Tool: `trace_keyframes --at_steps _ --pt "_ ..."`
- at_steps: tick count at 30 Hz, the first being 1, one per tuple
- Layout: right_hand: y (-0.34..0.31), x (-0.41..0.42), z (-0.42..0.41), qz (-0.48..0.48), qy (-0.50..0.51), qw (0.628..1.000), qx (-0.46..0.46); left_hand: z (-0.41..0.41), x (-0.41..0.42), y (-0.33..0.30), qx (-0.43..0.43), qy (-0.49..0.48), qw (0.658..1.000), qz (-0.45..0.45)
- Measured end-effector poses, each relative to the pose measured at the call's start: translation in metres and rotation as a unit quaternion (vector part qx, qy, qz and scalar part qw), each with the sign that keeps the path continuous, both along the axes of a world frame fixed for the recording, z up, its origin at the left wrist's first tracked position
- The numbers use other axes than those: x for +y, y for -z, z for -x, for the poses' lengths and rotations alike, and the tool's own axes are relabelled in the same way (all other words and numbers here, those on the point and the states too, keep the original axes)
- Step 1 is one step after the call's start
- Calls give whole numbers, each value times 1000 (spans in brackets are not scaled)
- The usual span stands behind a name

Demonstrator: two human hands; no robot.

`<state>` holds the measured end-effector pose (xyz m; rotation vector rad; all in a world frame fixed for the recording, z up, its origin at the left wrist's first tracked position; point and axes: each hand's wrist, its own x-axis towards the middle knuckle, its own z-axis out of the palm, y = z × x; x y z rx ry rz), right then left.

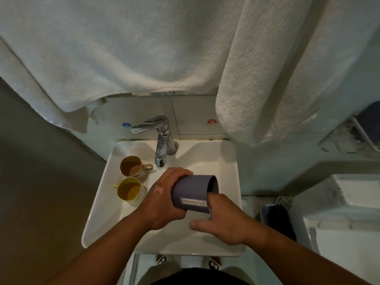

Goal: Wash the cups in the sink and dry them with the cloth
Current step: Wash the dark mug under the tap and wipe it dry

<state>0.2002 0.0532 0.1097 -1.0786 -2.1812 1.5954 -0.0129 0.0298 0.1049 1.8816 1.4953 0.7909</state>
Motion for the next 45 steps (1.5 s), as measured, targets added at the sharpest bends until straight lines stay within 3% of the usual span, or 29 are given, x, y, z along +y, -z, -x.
trace_keyframes --at_steps 2,5,8,11,15,19,24,28,31,34,38,42,45 --pt "-1 1 6 96 61 990 77 -7 1 3 22 -10 998 -57" --pt "-2 5 9 118 127 982 81 -14 -2 8 54 -22 996 -74" --pt "1 8 -3 59 100 993 35 -9 -5 6 -24 -13 998 53" --pt "5 8 -17 -100 42 993 -55 -3 -4 1 -217 -55 950 218" --pt "12 6 -17 -147 2 986 -77 -13 3 -3 -250 -82 917 301" --pt "12 4 -14 -119 16 991 -55 -14 7 -1 -215 -98 945 226" --pt "0 3 -12 69 77 993 62 -20 1 5 -221 -121 959 132" --pt "-2 8 -17 144 116 979 84 -26 -5 7 -144 -83 986 33" --pt "-3 7 -18 152 82 982 76 -22 -2 5 -153 -42 979 125" --pt "-2 2 -17 103 60 992 36 -9 2 1 -162 12 964 209" --pt "2 2 -21 -84 36 994 -65 2 2 -8 -220 36 934 280" --pt "7 6 -23 -145 12 986 -87 7 8 -13 -234 65 910 336" --pt "11 8 -27 -165 15 984 -62 9 13 -18 -310 47 873 375"
